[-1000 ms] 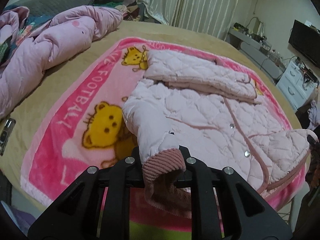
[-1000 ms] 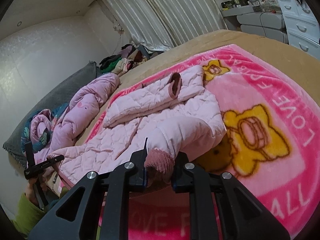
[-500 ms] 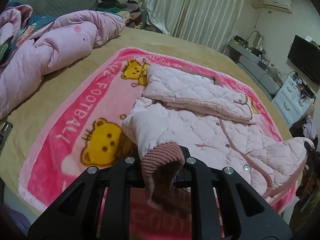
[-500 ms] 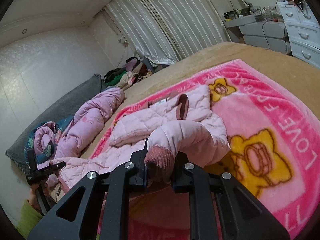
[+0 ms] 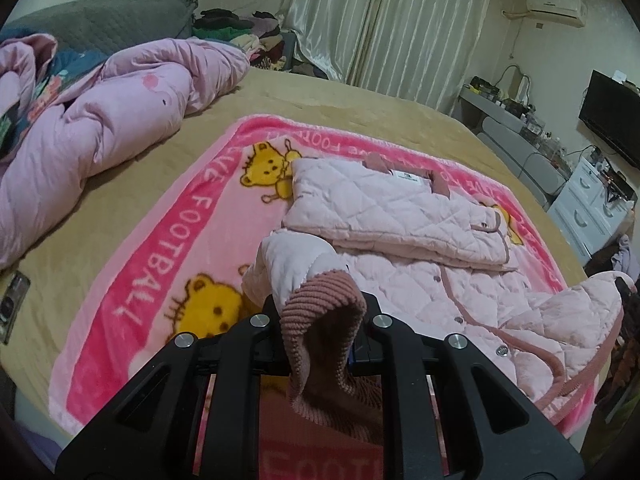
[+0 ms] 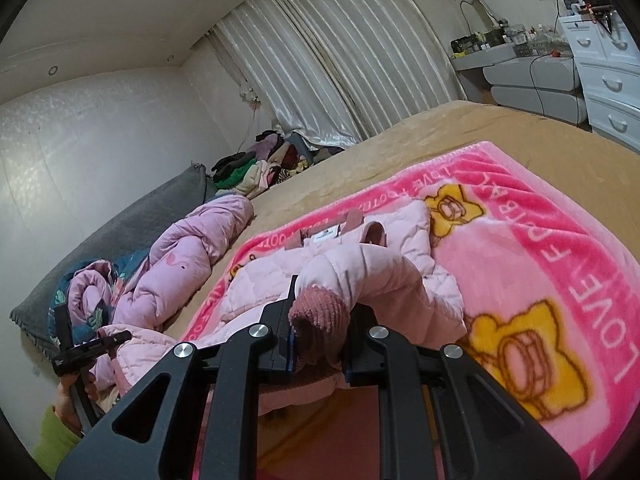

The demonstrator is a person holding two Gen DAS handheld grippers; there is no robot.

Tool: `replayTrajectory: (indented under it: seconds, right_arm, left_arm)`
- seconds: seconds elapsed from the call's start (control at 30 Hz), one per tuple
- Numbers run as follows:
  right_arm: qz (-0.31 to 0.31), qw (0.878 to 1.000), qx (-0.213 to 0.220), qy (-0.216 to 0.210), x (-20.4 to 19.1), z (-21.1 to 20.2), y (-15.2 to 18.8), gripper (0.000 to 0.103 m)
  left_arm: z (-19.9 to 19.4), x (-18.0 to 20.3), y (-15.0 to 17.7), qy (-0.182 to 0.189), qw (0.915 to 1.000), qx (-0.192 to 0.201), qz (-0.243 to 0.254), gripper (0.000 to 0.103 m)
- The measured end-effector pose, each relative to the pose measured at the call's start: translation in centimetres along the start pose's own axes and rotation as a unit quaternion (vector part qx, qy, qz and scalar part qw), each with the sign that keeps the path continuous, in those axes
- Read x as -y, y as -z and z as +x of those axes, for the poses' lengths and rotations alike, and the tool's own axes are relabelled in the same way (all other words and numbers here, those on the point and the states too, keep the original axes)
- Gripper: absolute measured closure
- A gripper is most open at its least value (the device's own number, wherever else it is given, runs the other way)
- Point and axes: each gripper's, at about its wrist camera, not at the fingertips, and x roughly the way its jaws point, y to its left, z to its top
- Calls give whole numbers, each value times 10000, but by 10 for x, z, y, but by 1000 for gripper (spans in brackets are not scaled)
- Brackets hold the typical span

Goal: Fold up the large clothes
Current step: 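Lift the hem with both grippers and carry it toward the collar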

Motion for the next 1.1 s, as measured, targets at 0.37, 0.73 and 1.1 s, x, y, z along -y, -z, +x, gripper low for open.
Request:
replayTrajectory:
  seconds: [0.37,0.73,1.1]
  right_arm:
    - [-122,9998,164,72,0,18,-27,88]
    - [-58,9993,339,139,7,41,-49,88]
    - [16,9984,479,314,16,73,-70,88]
  left_arm:
    - [7,13,-30,-135,9997,137,133,94]
    - [25,16,-57,-249,9992,230,195,93]
    - [49,20,-82,-359,9984,318,299,93]
